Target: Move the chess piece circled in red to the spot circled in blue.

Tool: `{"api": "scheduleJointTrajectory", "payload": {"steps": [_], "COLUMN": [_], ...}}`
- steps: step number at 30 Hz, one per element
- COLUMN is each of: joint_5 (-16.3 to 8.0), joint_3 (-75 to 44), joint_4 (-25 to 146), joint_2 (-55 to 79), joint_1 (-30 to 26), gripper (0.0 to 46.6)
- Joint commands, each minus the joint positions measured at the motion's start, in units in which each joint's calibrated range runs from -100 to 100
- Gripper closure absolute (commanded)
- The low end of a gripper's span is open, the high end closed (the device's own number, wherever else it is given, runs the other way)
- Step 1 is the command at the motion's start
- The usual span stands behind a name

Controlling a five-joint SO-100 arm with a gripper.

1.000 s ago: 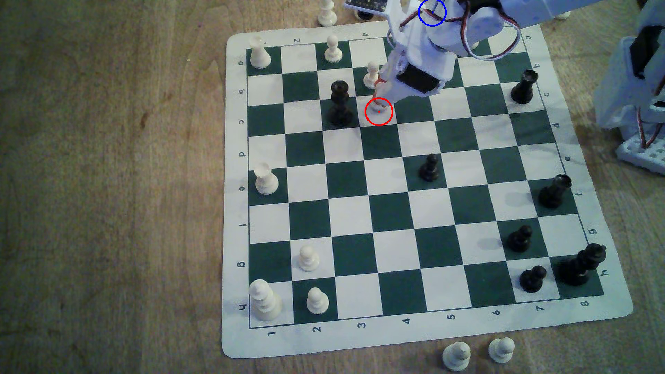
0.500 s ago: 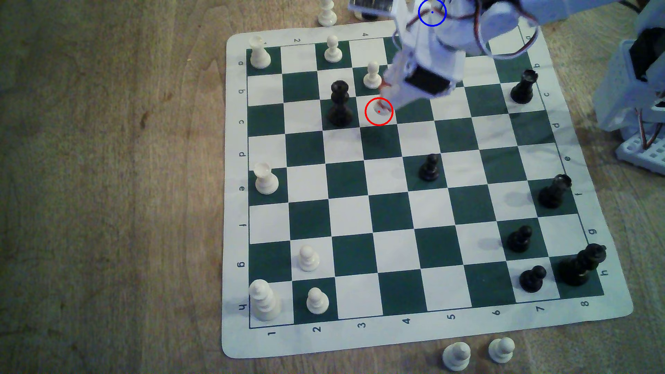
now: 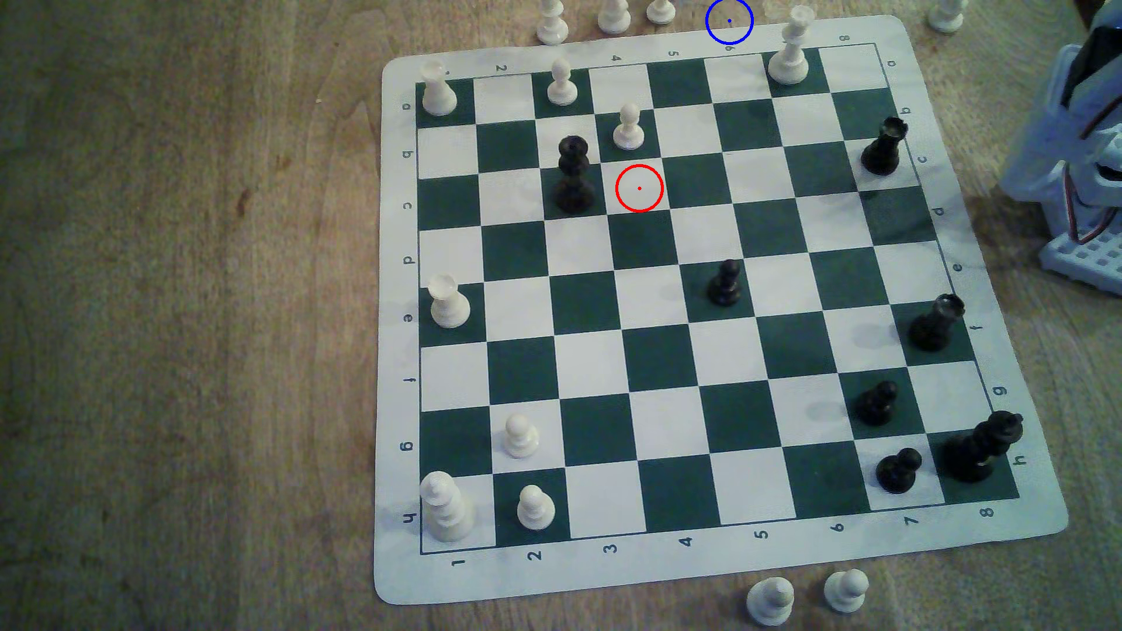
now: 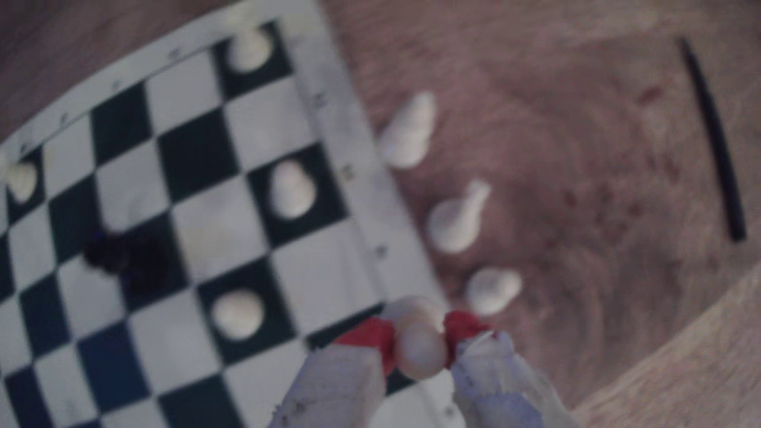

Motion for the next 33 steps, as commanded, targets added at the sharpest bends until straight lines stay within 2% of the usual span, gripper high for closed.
{"api": "scheduleJointTrajectory", "payload": {"steps": [1,3,6,17,22,30,33], "joint_5": [0.2,-0.1,1.3,2.1,4.2,6.8,7.1], "joint_3": [4.0,5.3,9.5,19.2,24.7,27.3,27.3], "joint_4": [-12.1,-14.7,-22.7,-26.8,-32.1,-38.9,-39.1], "joint_2": [2.0,3.2,6.2,4.5,3.7,4.8,5.0], "joint_1": [2.6,2.6,3.1,6.3,7.0,7.4,7.5], "gripper": [46.3,46.3,46.3,46.3,46.3,46.3,46.3]}}
